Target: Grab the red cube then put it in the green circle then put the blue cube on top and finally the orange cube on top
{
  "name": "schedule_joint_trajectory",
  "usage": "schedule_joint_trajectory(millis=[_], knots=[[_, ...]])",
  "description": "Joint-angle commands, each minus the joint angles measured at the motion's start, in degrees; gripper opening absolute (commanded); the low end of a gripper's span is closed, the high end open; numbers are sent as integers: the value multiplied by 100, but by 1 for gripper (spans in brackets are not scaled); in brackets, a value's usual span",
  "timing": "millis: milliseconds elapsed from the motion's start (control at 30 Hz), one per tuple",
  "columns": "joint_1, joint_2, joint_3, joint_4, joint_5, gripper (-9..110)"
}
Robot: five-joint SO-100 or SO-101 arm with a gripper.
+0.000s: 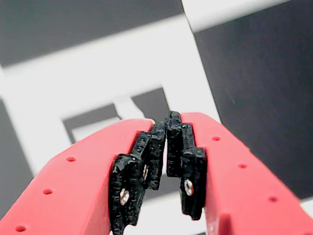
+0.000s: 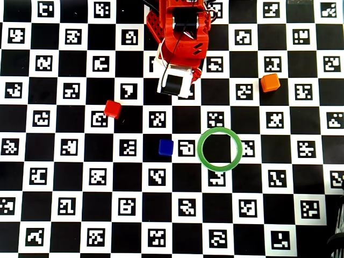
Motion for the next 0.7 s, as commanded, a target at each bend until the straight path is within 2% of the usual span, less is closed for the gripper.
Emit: schedule_joint_trajectory(millis=[0, 367, 467, 667], knots=[[246, -984, -2030, 272, 580, -4], [1898, -3480, -5783, 2813, 1767, -2], [2487, -3850, -6179, 3173, 1802, 0], [3252, -4412, -6275, 3138, 1881, 3]])
